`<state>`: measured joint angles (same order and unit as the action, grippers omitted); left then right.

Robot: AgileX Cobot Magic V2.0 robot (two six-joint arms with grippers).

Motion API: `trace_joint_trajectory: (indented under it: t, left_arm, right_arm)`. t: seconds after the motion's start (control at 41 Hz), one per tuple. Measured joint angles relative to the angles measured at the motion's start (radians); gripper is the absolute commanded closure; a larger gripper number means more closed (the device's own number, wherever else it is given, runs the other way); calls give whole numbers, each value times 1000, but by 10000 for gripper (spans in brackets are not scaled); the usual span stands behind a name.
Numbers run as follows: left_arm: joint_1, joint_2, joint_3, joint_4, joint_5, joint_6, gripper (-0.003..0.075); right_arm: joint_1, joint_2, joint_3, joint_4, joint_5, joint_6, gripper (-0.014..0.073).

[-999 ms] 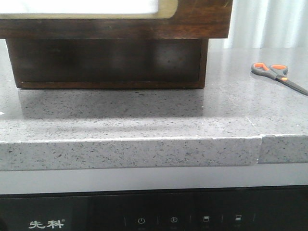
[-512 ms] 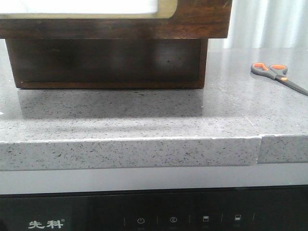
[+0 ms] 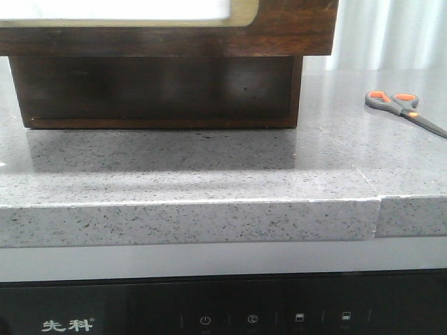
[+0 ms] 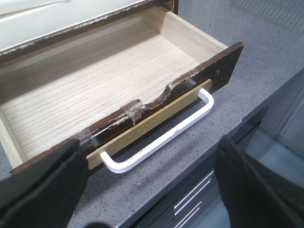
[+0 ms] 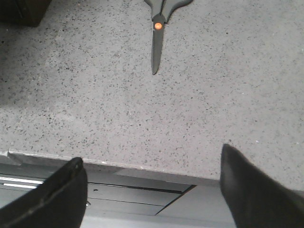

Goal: Put scissors in drawer with both arms
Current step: 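Pull the drawer open toward the robot with the left gripper, then lower the right gripper onto the grey-and-orange scissors and grasp them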

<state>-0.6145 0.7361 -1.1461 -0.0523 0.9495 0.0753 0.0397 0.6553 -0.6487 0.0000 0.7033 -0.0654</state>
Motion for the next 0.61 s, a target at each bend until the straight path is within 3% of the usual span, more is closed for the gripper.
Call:
trace_joint_trajectory:
  t: [0.244, 0.609]
  left_arm:
    - [0, 0, 0, 0, 0, 0, 176]
    - [0, 0, 0, 0, 0, 0, 176]
  right_arm:
    - [0, 113, -100, -17, -13, 16, 0]
    - [-44, 530, -441, -17, 189, 16, 0]
